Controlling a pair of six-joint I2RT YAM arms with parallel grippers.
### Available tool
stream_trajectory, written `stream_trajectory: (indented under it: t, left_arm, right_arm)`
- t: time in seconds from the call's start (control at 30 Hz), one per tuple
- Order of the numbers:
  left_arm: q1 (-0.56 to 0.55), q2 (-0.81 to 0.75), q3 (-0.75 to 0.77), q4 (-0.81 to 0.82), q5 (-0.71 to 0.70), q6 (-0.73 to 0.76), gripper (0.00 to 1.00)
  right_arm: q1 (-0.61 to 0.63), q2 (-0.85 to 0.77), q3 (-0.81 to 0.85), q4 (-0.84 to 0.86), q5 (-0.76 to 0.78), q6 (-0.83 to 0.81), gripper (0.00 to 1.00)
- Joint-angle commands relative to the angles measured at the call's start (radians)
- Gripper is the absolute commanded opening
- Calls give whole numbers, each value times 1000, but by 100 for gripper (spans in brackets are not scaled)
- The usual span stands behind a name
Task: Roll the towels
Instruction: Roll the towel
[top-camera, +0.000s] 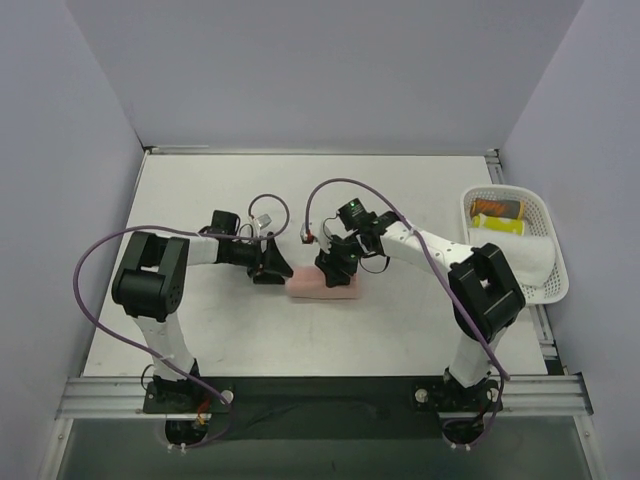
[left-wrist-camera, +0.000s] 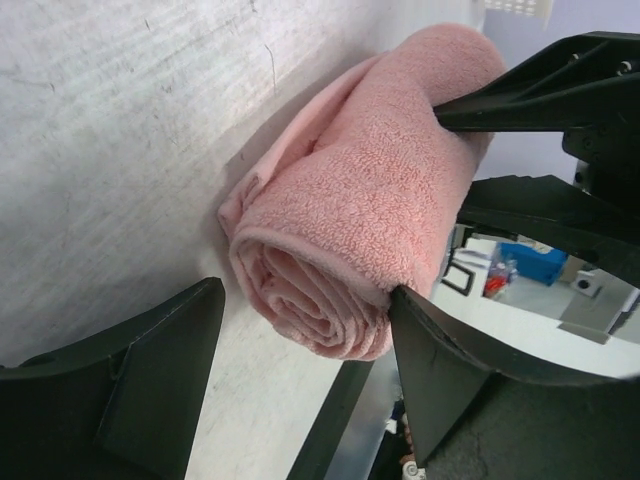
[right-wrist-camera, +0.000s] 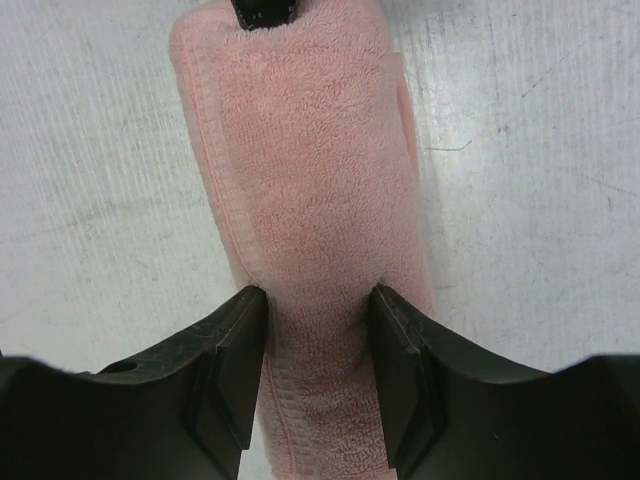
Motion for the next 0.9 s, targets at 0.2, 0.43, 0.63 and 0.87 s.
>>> stream_trajectory:
  t: [0.2, 0.43, 0.63, 0.87]
  left_arm:
    - [-12, -77, -120, 435, 94, -273, 77]
    - [-10, -111, -217, 608, 108, -439, 77]
    - [-26, -106, -255, 642, 91, -464, 75]
    - [-41, 1, -182, 593, 57, -456, 52]
  right_arm:
    - [8, 74, 22, -82, 49, 31, 44]
    - [6, 87, 41, -90, 60, 43, 44]
    - [-1, 107, 61, -99, 64, 58, 44]
    - [-11, 93, 59, -97, 46, 29, 50]
